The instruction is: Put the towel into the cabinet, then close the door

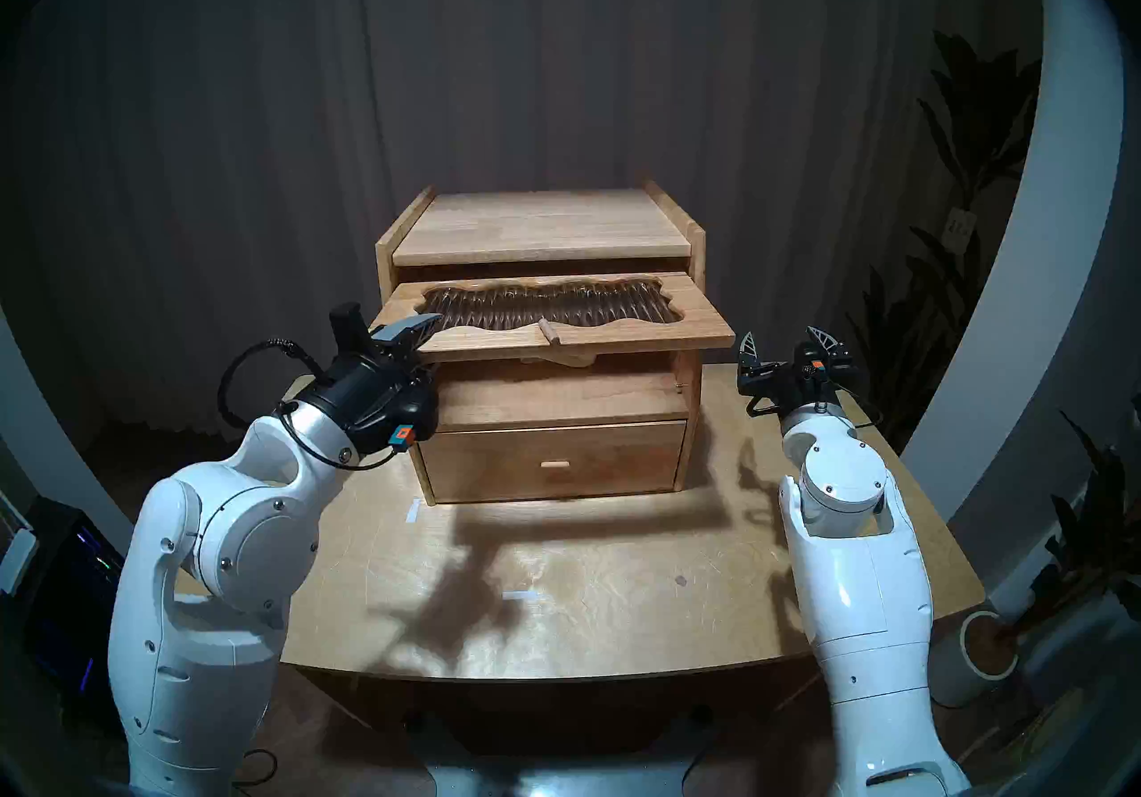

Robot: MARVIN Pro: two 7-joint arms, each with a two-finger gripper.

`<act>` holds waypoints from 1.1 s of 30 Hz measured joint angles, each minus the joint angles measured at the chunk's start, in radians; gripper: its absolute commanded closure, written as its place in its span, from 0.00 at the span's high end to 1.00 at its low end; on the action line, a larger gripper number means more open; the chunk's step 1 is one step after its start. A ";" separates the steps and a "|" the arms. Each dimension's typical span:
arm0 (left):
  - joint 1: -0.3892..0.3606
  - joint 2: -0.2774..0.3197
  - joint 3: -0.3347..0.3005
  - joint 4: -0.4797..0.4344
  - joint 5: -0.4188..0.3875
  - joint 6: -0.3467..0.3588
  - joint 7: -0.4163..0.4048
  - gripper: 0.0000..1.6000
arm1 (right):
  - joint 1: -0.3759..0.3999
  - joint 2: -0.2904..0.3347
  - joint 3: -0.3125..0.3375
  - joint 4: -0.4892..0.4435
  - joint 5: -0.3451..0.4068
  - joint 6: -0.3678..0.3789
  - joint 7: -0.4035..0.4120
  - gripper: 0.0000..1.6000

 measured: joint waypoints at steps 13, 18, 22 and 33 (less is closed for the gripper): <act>0.095 -0.026 0.002 -0.017 -0.075 0.004 0.000 0.84 | 0.000 0.005 -0.004 0.003 0.004 0.000 -0.006 1.00; 0.133 -0.036 -0.022 -0.032 -0.121 0.017 -0.025 1.00 | 0.000 0.007 -0.006 0.007 0.006 0.000 -0.008 1.00; 0.166 -0.039 -0.079 -0.037 -0.149 0.041 -0.053 1.00 | 0.000 0.008 -0.008 0.010 0.007 0.000 -0.010 1.00; 0.229 -0.054 -0.238 -0.050 -0.238 0.088 -0.112 1.00 | 0.001 0.012 -0.011 0.014 0.011 0.000 -0.014 1.00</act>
